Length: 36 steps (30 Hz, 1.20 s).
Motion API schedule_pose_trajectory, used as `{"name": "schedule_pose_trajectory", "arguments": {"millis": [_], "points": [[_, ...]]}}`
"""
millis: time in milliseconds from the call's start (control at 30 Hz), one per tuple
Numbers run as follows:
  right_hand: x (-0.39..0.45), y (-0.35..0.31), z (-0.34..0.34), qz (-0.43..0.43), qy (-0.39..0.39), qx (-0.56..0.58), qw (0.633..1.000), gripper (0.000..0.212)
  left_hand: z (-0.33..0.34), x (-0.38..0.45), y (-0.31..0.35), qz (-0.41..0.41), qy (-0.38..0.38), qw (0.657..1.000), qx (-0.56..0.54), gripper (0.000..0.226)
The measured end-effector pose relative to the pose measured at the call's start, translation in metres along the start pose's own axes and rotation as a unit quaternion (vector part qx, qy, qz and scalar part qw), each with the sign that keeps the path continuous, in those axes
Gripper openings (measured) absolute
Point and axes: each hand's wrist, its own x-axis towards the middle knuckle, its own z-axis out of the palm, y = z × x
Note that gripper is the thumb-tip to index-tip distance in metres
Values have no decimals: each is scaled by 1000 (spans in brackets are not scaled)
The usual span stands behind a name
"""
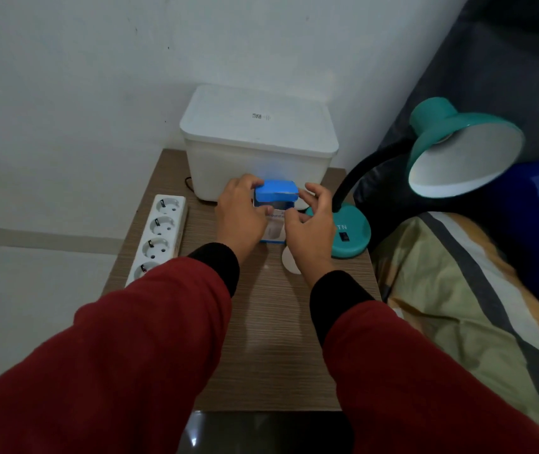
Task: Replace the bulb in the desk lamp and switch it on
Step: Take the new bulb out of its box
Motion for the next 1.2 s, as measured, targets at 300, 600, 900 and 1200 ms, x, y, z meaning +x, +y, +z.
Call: {"name": "schedule_pose_trajectory", "arguments": {"millis": [300, 600, 900, 1200], "points": [[17, -7, -5, -42, -64, -35, 996, 44, -22, 7, -1, 97, -57, 994, -8, 88], [39, 7, 0, -93, -77, -169, 978, 43, -24, 31, -13, 167, -119, 961, 188, 87], [64, 8, 12, -67, -140, -293, 943, 54, -29, 46, -14, 140, -209, 936, 246, 88], [69, 4, 19, -68, -152, -319, 933, 56, -31, 46, -14, 129, -210, 938, 244, 90]]}}
